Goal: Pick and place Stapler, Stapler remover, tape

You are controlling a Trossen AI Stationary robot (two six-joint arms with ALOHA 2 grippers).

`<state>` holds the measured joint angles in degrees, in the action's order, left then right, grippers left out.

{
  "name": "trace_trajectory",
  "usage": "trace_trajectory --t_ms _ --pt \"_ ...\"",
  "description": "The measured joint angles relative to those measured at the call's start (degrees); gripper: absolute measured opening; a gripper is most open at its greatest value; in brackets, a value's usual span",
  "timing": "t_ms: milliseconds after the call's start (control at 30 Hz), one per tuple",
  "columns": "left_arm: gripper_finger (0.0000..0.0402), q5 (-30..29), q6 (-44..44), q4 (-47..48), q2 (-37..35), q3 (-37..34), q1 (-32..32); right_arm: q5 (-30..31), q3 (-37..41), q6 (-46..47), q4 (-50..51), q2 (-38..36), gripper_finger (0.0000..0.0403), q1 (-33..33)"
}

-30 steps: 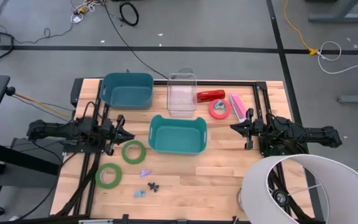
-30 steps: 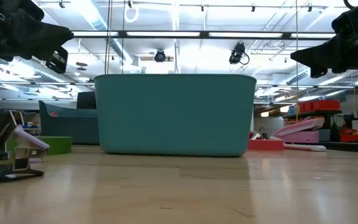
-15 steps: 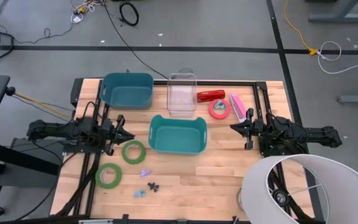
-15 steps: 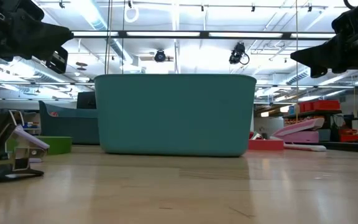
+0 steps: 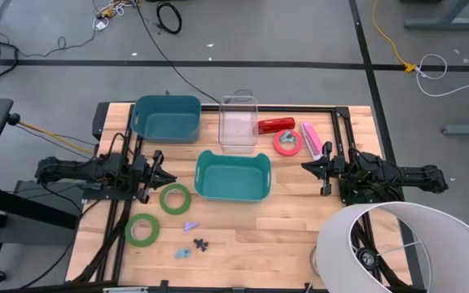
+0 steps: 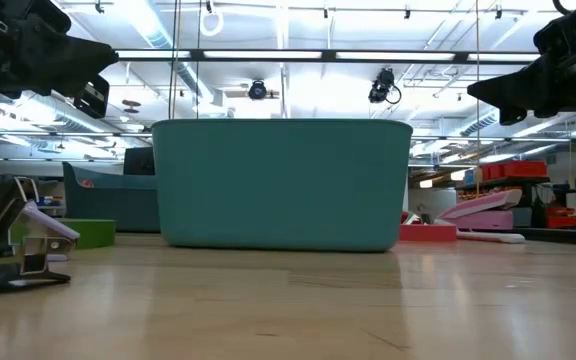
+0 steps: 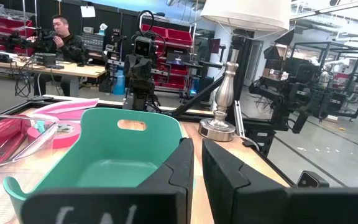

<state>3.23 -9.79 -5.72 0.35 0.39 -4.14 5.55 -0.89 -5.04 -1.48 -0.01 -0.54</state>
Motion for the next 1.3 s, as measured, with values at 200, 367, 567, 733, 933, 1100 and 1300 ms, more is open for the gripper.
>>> trace_trajectory --t_ms 200,367,567,733,933,1100,1300 --pt "0.0037 -0.01 -0.03 0.00 0.01 0.01 0.00 0.00 0.01 0.00 0.01 0.00 0.0018 0.00" --pt "0.0037 -0.01 -0.03 -0.02 0.01 -0.01 0.00 0.01 0.00 0.00 0.02 0.00 0.0018 0.01" --pt "0.0037 0.01 -0.01 -0.01 0.00 -0.01 0.00 0.00 0.01 0.00 0.01 0.00 0.0018 0.00" --pt "0.0037 0.00 -0.02 0.00 0.01 -0.01 0.00 -0.01 0.01 0.00 0.00 0.00 0.0018 0.01" --pt "0.0037 0.01 0.00 -0.01 0.00 0.00 0.00 0.01 0.00 0.00 0.01 0.00 0.0018 0.01" --pt "0.0037 0.00 0.01 0.00 0.00 0.00 0.00 0.01 0.01 0.00 0.01 0.00 0.0018 0.00" --pt "0.0037 -2.33 1.95 -0.27 0.01 -0.01 0.00 0.00 0.00 0.00 0.00 0.00 0.0018 0.01"
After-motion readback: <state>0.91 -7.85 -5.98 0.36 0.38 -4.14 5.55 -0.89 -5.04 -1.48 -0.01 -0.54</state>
